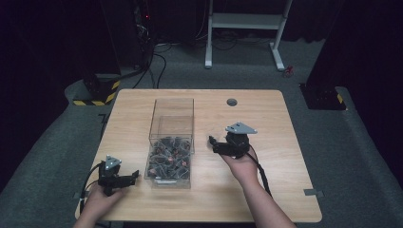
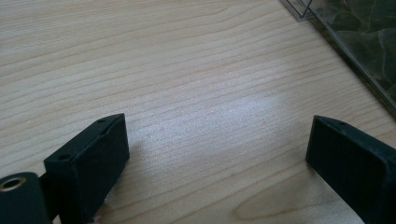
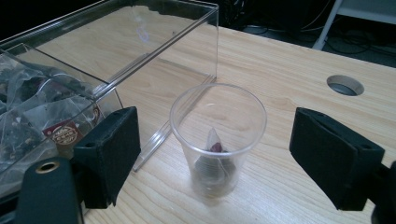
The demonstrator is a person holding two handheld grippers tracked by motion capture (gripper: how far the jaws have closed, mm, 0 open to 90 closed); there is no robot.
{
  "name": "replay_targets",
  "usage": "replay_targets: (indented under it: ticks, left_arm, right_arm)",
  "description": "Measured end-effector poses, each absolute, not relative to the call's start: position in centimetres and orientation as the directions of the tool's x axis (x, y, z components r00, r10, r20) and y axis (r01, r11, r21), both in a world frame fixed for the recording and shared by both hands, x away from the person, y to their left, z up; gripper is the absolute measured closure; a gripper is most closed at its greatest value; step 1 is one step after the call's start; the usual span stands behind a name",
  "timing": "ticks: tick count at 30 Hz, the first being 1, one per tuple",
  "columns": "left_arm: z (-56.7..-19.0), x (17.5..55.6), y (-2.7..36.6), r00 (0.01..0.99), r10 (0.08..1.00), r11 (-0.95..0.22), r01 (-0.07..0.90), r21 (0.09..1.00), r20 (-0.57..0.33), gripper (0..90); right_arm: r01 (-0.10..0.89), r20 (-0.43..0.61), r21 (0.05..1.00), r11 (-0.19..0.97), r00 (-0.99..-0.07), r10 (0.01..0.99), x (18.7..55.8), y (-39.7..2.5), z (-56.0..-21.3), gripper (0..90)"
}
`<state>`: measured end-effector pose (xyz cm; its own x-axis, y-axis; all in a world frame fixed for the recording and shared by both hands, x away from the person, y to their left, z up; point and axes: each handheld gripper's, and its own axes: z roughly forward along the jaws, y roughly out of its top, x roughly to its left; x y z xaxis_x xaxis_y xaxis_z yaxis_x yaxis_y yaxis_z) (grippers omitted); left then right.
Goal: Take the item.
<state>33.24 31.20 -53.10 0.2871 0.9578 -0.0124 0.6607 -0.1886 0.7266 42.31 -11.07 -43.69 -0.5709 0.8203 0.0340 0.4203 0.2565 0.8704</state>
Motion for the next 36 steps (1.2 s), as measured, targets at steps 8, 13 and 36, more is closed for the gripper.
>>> replay_targets:
  ticks: [8, 13, 36]
  left_arm:
    - [-53.1, 33.2, 31.2, 0.288, 0.958, -0.191, 0.662, 0.725, -0.01, 6.2]
    - [-53.1, 33.2, 31.2, 0.288, 0.958, -0.192, 0.661, 0.725, -0.009, 6.2]
    - [-53.1, 33.2, 31.2, 0.29, 0.957, -0.196, 0.662, 0.724, -0.005, 6.2]
  right_arm:
    - [0.41, 0.019, 0.873, 0.263, -0.569, 0.822, 41.0, -12.3, -43.8, 16.1]
    - [0.405, 0.005, 0.874, 0.269, -0.561, 0.828, 40.0, -13.2, -44.3, 15.2]
    - [0.502, -0.032, 0.805, 0.317, -0.496, 0.868, 35.7, -18.4, -50.2, 14.6]
